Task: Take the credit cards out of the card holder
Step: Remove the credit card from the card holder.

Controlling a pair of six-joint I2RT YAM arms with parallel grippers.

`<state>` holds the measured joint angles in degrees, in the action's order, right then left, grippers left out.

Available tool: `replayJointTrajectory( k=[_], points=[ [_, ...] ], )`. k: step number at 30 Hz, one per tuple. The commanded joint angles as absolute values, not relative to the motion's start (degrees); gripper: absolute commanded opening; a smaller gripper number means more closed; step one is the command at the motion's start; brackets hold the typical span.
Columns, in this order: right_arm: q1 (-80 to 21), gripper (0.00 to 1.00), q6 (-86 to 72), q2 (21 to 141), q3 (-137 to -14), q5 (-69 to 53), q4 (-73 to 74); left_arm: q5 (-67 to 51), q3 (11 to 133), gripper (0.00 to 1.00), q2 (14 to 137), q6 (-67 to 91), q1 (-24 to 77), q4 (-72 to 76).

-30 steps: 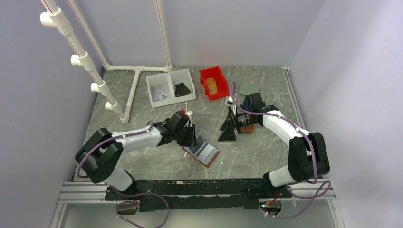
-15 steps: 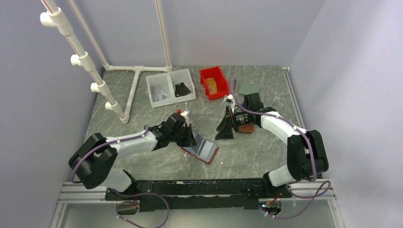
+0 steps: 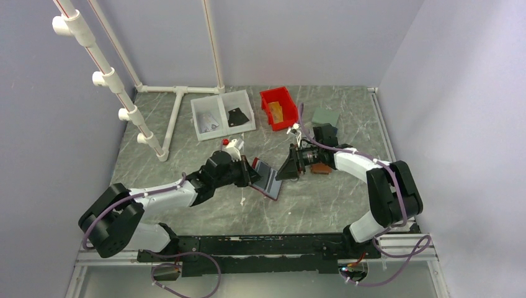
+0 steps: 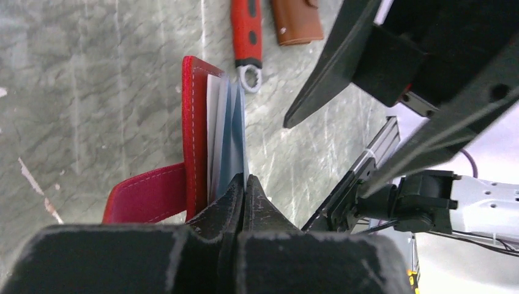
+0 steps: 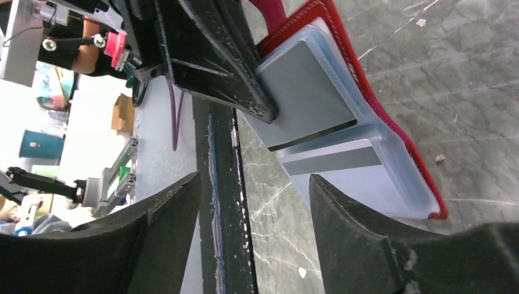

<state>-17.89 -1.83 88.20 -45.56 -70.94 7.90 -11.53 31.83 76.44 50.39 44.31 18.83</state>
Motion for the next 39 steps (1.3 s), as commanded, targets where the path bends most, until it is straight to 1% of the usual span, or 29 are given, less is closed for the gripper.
replayJointTrajectory(
  k=[1, 5, 9, 15, 24, 30, 33, 35, 37, 39],
  points=[
    [-18.11, 0.63, -8.0, 89.31, -45.27, -73.82, 0.67, -11.35, 30.16, 0.0, 73.74, 51.78, 44.12, 32.12],
    [-18.08, 0.55, -10.01, 90.35, -45.31, -75.35, -0.94, -13.49, 28.8, 0.0, 74.51, 51.72, 44.11, 38.4],
    [-18.1, 0.54, -12.52, 90.92, -44.81, -76.87, -3.87, -15.81, 29.4, 0.0, 75.1, 50.97, 44.11, 41.24],
    [-18.08, 0.48, -12.1, 91.23, -45.57, -77.23, -2.87, -16.88, 29.64, 0.0, 74.61, 50.94, 44.08, 43.8],
    [-18.11, 0.44, -16.16, 91.15, -44.82, -80.5, -7.43, -19.01, 29.02, 0.0, 76.68, 53.42, 44.2, 50.32],
    [-18.08, 0.37, -16.66, 90.79, -45.37, -83.05, -7.87, -19.16, 29.27, 0.0, 76.88, 53.6, 44.38, 50.28],
    [-18.11, 0.32, -16.94, 91.0, -45.55, -83.49, -7.96, -19.07, 28.89, 0.0, 77.23, 54.1, 44.37, 51.47],
    [-18.11, 0.26, -17.12, 91.26, -45.81, -83.79, -7.95, -19.07, 28.83, 0.0, 77.34, 54.36, 44.38, 51.79],
    [-18.11, 0.17, -16.86, 91.38, -46.1, -84.16, -7.57, -18.78, 28.85, 0.0, 77.12, 54.34, 44.37, 51.11],
    [-18.11, 0.03, -15.87, 91.34, -46.57, -84.35, -6.21, -18.37, 28.79, 0.0, 76.57, 54.4, 44.38, 49.74]
  ],
)
